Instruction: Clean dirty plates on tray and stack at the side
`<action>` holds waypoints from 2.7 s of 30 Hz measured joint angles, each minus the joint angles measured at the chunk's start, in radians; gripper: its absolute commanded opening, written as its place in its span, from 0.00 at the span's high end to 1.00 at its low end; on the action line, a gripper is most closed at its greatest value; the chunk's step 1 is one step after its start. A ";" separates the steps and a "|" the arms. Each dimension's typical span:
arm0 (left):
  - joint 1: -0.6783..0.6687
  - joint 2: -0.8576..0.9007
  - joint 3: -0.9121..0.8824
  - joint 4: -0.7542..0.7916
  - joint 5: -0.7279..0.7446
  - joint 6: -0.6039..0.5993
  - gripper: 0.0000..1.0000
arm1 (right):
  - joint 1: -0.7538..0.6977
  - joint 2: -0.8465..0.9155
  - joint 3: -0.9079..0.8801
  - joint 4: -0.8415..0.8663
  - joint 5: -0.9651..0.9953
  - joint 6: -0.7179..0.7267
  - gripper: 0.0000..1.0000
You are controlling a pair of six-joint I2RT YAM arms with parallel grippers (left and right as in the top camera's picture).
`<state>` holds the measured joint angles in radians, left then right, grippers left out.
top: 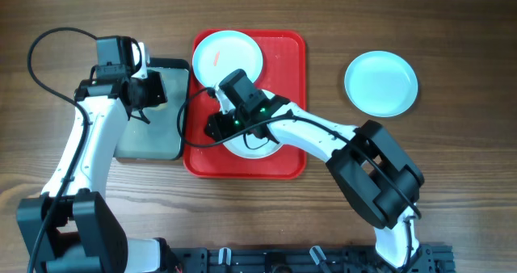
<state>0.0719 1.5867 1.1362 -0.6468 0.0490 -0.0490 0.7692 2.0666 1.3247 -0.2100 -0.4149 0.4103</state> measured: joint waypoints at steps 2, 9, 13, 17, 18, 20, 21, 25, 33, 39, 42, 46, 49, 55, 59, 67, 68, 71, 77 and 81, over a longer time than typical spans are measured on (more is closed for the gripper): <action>0.000 0.000 0.000 0.000 0.000 0.000 0.96 | -0.002 0.000 0.000 0.039 -0.005 0.003 0.55; 0.000 0.000 0.000 -0.002 0.000 0.000 0.96 | -0.002 0.000 0.000 0.060 0.011 0.021 0.56; 0.000 0.000 0.000 -0.003 0.000 0.000 0.96 | -0.002 0.000 0.000 0.010 0.098 0.058 0.63; 0.000 0.000 0.000 -0.004 0.000 0.000 0.96 | -0.002 0.000 0.000 0.010 0.172 0.084 0.59; 0.000 0.000 0.000 -0.003 0.000 0.000 0.96 | -0.002 0.000 0.000 0.010 0.189 0.097 0.58; 0.000 0.000 0.000 -0.004 0.000 0.000 0.96 | -0.002 0.000 0.000 0.011 0.211 0.126 0.57; 0.000 0.000 0.000 -0.004 0.000 0.000 0.96 | -0.002 0.000 0.000 0.013 0.217 0.140 0.55; 0.000 0.000 0.000 -0.004 0.000 0.000 0.96 | 0.004 0.001 0.000 0.017 0.237 0.173 0.48; 0.000 0.000 0.000 -0.004 0.000 0.000 0.96 | 0.058 0.037 0.000 0.119 0.207 0.192 0.41; 0.000 0.000 0.000 -0.004 0.000 0.000 0.96 | 0.042 0.038 0.003 0.127 0.194 0.128 0.41; 0.000 0.000 0.000 -0.004 0.000 0.000 0.96 | 0.000 0.024 0.023 0.023 0.187 0.057 0.41; 0.000 0.000 0.000 -0.003 0.000 0.000 0.96 | -0.085 -0.088 0.049 -0.192 0.187 -0.037 0.37; 0.000 0.000 0.000 -0.003 0.000 0.000 0.96 | -0.150 -0.235 0.066 -0.341 0.187 -0.084 0.37; 0.000 0.000 0.000 -0.002 0.001 -0.006 0.96 | -0.233 -0.389 0.101 -0.588 0.187 -0.116 0.35; 0.000 0.000 0.000 0.013 0.028 -0.011 0.96 | -0.260 -0.378 0.046 -0.615 0.186 -0.092 0.08; 0.000 0.000 0.000 0.021 0.069 -0.016 0.96 | -0.261 -0.367 -0.063 -0.496 0.168 -0.071 0.21; 0.000 0.000 0.000 0.021 0.071 -0.016 0.96 | -0.261 -0.367 -0.065 -0.491 0.168 -0.072 0.42; 0.000 0.000 0.000 0.021 0.072 -0.016 0.96 | -0.261 -0.367 -0.066 -0.473 0.169 -0.052 0.85; 0.000 0.000 0.000 0.021 0.073 -0.016 0.96 | -0.257 -0.367 -0.080 -0.468 0.236 0.075 0.83; 0.000 0.000 0.000 0.021 0.074 -0.016 0.96 | -0.251 -0.367 -0.139 -0.413 0.260 0.124 0.65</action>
<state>0.0719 1.5867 1.1362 -0.6254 0.1226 -0.0647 0.5179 1.7000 1.1854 -0.6228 -0.1551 0.5343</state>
